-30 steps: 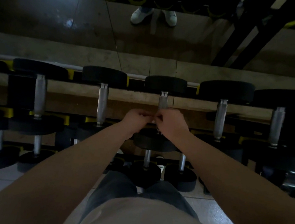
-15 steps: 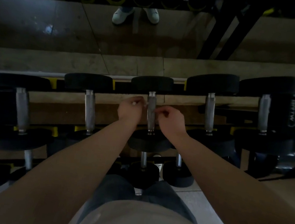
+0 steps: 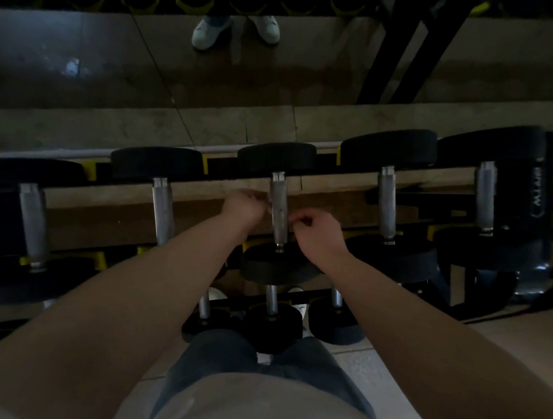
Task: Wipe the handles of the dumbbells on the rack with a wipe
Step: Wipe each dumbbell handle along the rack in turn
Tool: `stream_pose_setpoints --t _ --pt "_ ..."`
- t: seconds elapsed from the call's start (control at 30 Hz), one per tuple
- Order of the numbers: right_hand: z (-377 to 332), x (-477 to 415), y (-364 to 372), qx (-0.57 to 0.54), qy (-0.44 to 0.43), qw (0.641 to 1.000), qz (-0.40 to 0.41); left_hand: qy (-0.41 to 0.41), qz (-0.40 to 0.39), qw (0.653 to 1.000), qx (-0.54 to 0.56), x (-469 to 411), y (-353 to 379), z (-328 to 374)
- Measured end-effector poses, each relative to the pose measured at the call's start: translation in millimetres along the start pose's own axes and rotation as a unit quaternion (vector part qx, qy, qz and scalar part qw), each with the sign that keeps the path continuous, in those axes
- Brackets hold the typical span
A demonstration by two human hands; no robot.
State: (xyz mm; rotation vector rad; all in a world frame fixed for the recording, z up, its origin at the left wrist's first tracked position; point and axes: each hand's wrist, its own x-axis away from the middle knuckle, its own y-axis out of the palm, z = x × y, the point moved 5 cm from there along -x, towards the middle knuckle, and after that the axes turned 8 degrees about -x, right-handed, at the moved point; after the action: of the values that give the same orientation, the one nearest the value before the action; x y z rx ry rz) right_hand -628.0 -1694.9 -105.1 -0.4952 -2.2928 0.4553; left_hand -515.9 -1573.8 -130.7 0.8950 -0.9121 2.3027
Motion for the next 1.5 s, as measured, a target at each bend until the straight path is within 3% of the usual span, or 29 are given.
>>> stream_pose_setpoints --t 0.07,0.13,0.23,0.3,0.37,0.43,0.53,0.67,0.8,0.9,1.13,1.3,1.5 --pt "-0.1 0.8 -1.3 -0.007 0.0 1.0 -0.002 0.035 0.029 0.998 0.039 -5.0 -2.6 9.3" --pt "1.6 3.0 -1.5 -0.02 0.004 1.0 -0.005 0.042 0.006 0.999 0.006 -7.6 4.1 2.1" --pt "4.0 5.5 -1.4 -0.009 0.015 1.0 -0.002 0.045 -0.136 0.973 -0.183 5.0 25.7 -25.4" --pt "4.6 6.6 -1.3 -0.003 0.018 1.0 -0.003 0.036 -0.172 0.958 -0.228 3.2 28.4 -34.2" --pt "3.9 7.6 -1.2 -0.003 0.019 1.0 -0.005 0.009 -0.139 0.975 -0.175 -1.8 18.7 -26.8" --pt "2.8 8.6 -0.4 -0.018 0.023 1.0 -0.004 0.003 -0.081 0.997 -0.017 -9.6 5.4 -9.9" --pt "2.6 10.0 0.5 -0.048 0.024 0.998 0.018 0.035 -0.003 0.995 0.098 -4.2 -13.7 12.4" --pt "-1.3 12.9 -1.9 -0.126 -0.003 0.99 0.061 0.094 -0.042 0.991 0.089 14.3 -9.7 10.4" --pt "-10.9 16.3 -4.8 -0.127 -0.064 0.989 0.035 0.067 -0.116 0.985 0.113 32.0 7.8 3.8" --pt "-10.8 19.7 -17.6 -0.124 -0.087 0.988 0.031 0.06 -0.129 0.978 0.153 44.8 17.6 9.6" --pt "22.2 16.3 -68.6 -0.241 -0.05 0.969 0.028 0.084 -0.162 0.977 0.113 65.5 56.1 31.9" --pt "39.5 13.5 -108.2 -0.361 -0.02 0.933 0.007 0.074 -0.146 0.981 0.1 79.9 106.1 52.6" --pt "42.1 7.2 -148.5 -0.297 -0.066 0.952 -0.032 0.061 -0.105 0.985 0.124 93.4 136.2 75.9"
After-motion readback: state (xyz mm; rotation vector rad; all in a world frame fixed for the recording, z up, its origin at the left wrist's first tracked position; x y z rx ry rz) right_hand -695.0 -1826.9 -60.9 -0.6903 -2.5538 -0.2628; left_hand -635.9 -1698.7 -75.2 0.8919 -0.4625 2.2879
